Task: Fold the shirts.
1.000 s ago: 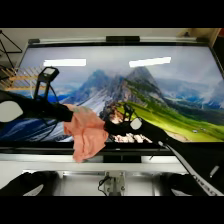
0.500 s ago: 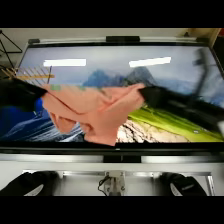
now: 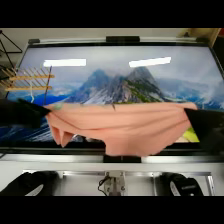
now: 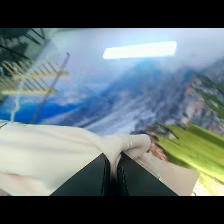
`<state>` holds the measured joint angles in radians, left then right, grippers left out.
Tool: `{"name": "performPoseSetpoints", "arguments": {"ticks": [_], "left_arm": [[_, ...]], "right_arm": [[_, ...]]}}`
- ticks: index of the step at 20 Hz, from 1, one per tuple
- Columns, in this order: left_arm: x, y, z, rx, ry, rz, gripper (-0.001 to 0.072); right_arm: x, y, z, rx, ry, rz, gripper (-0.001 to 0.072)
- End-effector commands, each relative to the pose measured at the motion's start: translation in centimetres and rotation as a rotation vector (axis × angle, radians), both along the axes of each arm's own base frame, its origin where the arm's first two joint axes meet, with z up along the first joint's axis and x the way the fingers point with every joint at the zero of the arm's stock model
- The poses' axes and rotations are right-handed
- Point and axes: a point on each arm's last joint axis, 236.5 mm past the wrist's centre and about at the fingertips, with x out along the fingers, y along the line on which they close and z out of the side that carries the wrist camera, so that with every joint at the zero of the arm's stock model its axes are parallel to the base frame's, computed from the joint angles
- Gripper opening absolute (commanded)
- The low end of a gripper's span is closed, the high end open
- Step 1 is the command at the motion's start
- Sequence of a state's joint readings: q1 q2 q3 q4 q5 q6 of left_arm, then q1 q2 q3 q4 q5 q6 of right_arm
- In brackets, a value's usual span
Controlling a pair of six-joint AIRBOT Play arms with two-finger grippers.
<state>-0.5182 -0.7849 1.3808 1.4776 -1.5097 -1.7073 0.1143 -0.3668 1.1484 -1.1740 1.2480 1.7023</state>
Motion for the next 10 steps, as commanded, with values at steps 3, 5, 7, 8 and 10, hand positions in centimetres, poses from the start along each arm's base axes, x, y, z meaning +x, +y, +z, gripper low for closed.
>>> {"name": "performPoseSetpoints", "arguments": {"ticks": [3, 5, 7, 8, 10], "left_arm": [[3.0, -5.2, -12.6, -0.085, 0.182, 0.010, 0.0028], [6.1, -7.1, -15.3, -0.129, 0.175, 0.047, 0.0029], [9.2, -8.2, -17.2, -0.143, 0.152, 0.080, 0.0029], [10.4, -8.5, -18.5, -0.140, 0.156, 0.094, 0.0029], [10.9, -8.8, -21.4, -0.119, 0.228, 0.111, 0.0149]], "right_arm": [[5.8, -2.9, -9.6, -0.134, 0.285, -0.117, 0.0073], [10.1, -1.5, -12.6, -0.073, 0.332, -0.117, 0.0073], [14.3, -0.4, -15.6, -0.011, 0.385, -0.129, 0.0073], [15.9, 0.2, -17.2, 0.022, 0.422, -0.132, 0.0073], [17.4, 1.9, -20.8, 0.098, 0.540, -0.121, 0.0073]]}}
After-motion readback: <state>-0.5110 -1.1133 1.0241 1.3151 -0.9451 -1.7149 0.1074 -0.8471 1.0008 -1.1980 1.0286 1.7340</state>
